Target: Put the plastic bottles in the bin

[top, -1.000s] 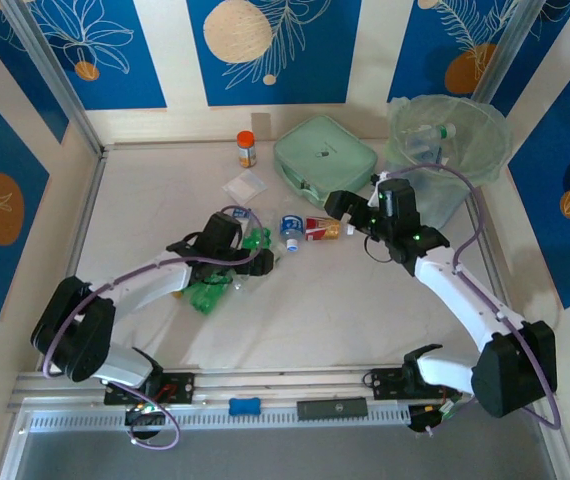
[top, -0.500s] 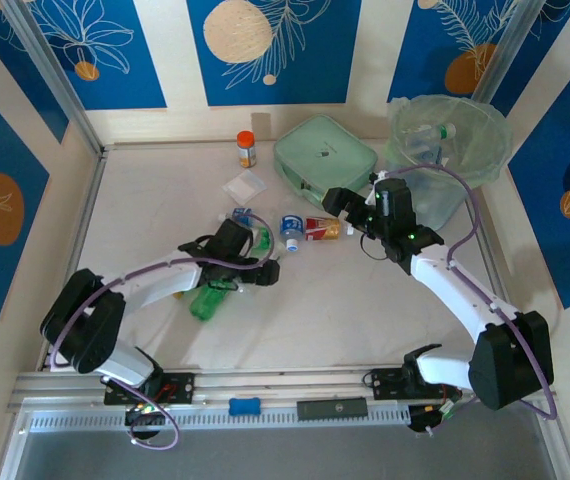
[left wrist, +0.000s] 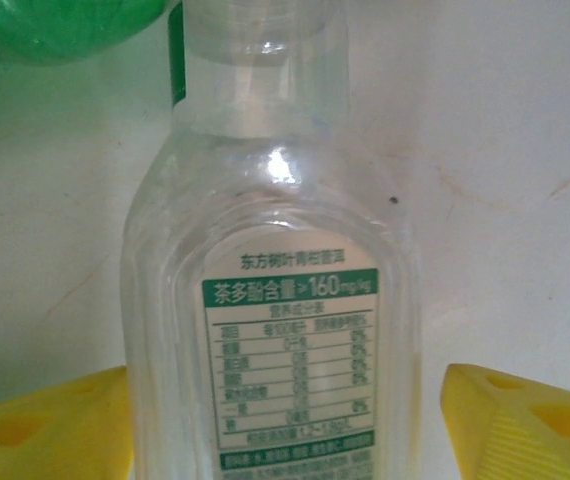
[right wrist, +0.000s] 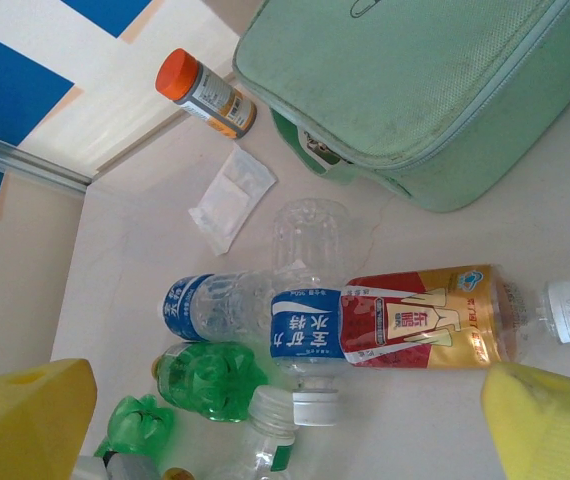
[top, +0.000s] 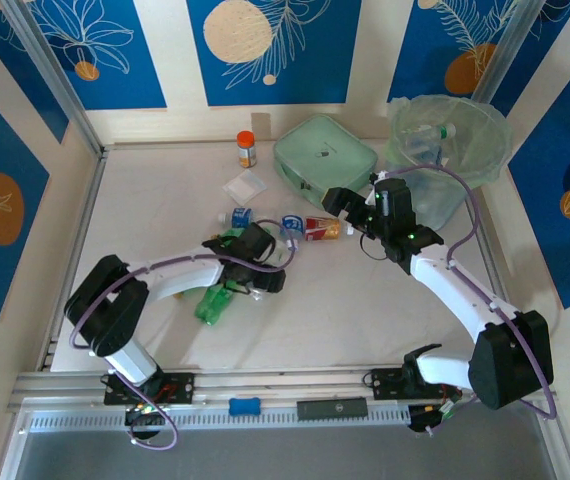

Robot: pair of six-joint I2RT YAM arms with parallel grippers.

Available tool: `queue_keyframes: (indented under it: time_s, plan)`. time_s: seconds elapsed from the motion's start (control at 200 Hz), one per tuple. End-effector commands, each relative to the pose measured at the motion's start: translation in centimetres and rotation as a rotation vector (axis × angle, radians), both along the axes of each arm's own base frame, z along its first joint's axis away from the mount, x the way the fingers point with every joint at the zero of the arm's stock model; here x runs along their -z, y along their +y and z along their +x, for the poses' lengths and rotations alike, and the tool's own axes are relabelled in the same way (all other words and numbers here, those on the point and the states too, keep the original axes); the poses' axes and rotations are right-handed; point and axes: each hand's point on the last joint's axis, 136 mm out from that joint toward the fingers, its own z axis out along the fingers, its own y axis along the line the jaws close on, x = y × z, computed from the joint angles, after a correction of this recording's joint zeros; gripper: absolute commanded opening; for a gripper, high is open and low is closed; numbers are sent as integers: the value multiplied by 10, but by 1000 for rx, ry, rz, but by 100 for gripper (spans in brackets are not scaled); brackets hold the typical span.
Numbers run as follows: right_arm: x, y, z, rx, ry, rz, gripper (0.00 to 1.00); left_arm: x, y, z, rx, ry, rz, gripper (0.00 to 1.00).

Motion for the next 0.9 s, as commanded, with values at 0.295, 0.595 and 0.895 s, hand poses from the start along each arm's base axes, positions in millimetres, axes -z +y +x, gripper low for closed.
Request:
queue_keyframes:
  time_s: [0.295, 0.595, 0.895]
  plan:
    - [6, 4, -2, -3, 24, 24, 99, 10, 9, 3, -8, -24, 87, 61]
    - [-6, 24, -5, -100, -2, 99, 99, -45, -3, 10, -31, -184, -123, 54]
    - [-22, 88, -23, -351, -24, 232, 99, -121, -10, 15, -53, -405, -394, 55]
